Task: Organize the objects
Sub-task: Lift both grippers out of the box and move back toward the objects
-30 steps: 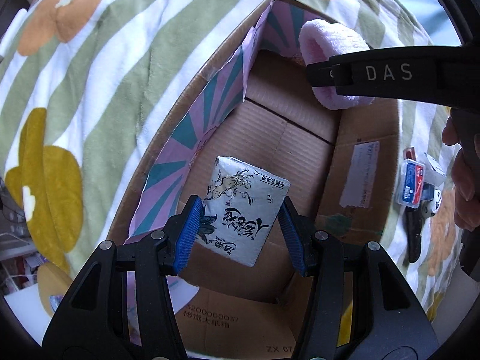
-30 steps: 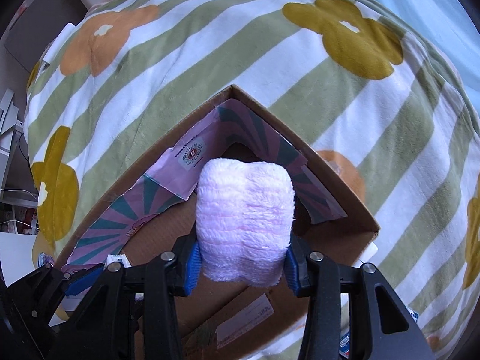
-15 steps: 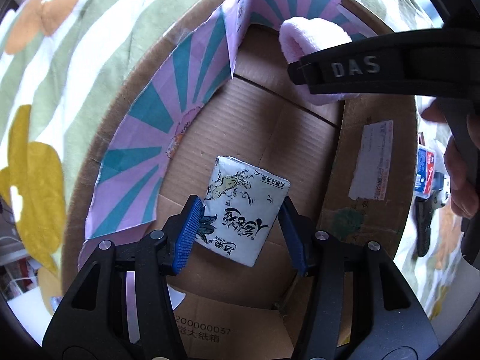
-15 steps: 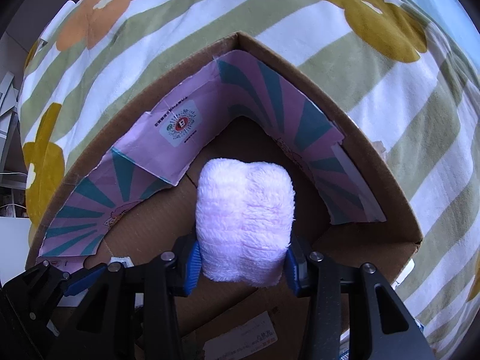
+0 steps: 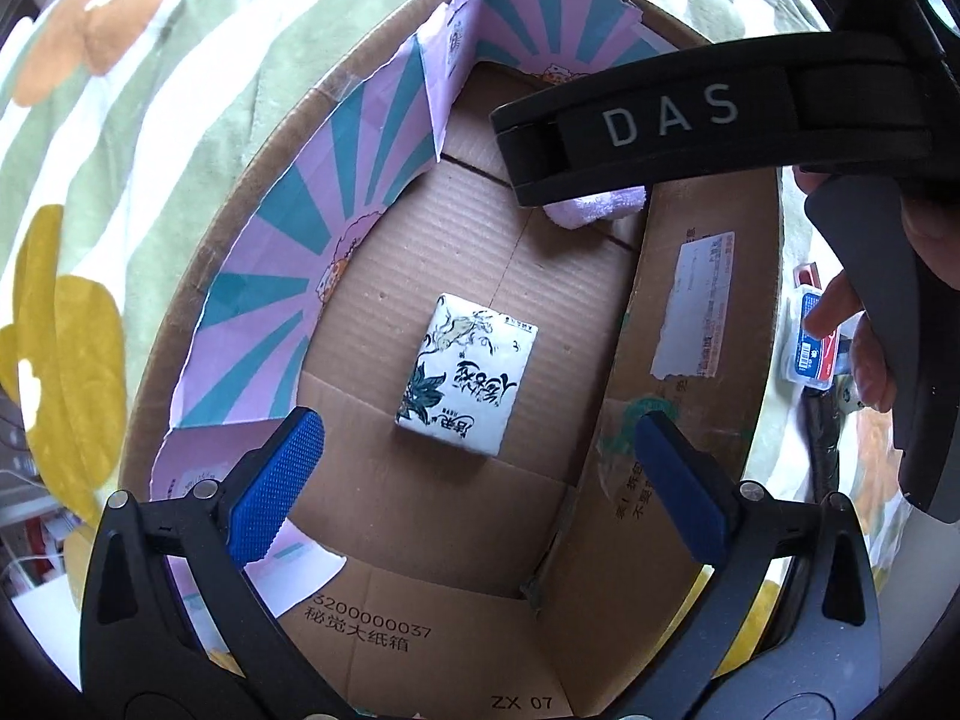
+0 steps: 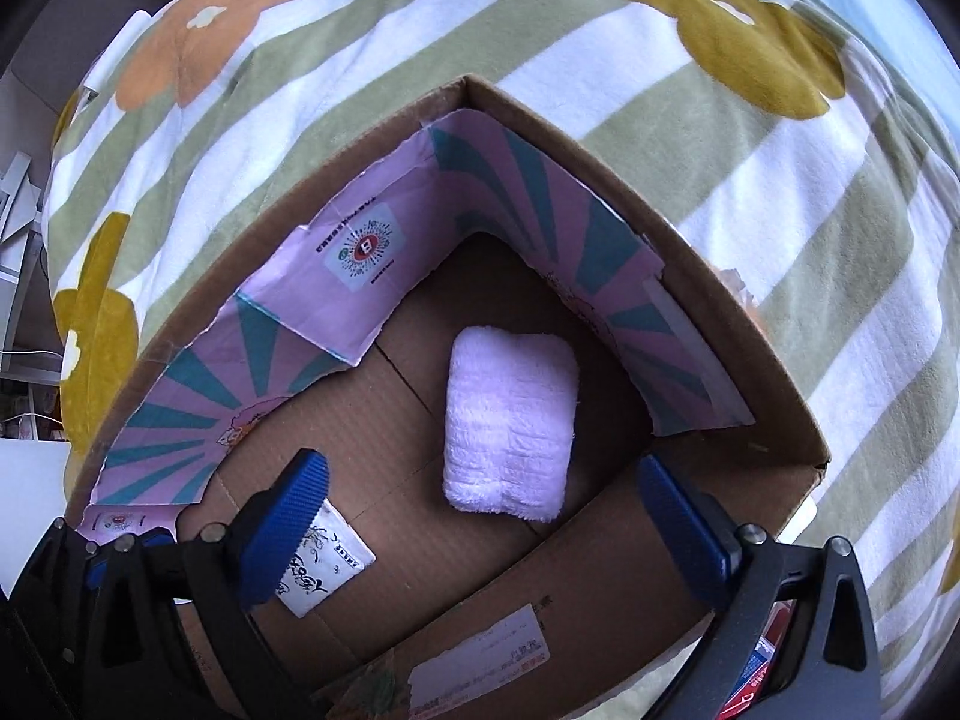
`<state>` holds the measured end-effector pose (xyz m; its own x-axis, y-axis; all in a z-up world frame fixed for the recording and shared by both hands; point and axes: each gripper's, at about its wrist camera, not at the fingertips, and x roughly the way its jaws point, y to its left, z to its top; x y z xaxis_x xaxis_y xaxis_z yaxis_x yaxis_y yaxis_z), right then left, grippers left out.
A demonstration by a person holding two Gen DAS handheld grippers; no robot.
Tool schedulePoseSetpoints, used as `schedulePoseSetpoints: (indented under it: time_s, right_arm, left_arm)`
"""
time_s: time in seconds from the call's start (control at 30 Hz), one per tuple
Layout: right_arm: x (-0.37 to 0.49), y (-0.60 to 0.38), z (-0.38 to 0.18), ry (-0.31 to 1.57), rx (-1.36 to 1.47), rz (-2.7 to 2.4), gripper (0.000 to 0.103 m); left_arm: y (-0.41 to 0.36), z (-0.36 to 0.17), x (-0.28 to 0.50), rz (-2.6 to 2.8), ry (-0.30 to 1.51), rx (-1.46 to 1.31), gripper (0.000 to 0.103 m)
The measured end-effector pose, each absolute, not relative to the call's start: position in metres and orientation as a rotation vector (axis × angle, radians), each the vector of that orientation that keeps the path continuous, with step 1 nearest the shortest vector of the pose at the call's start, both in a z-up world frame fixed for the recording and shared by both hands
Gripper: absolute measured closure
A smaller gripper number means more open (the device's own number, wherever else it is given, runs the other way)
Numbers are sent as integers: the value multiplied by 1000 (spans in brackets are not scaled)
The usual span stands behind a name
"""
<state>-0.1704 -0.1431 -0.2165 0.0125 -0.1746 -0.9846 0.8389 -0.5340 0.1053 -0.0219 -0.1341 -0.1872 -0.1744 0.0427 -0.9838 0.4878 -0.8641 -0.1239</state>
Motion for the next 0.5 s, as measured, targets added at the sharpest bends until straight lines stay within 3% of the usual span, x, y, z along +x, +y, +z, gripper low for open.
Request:
schedulePoseSetpoints:
  time_s: [0.5]
  right_arm:
    - [-158,-129,-145,669,1454,-1712,0]
  left_arm:
    - [-118,-118,-21,-2196,568,1740,0]
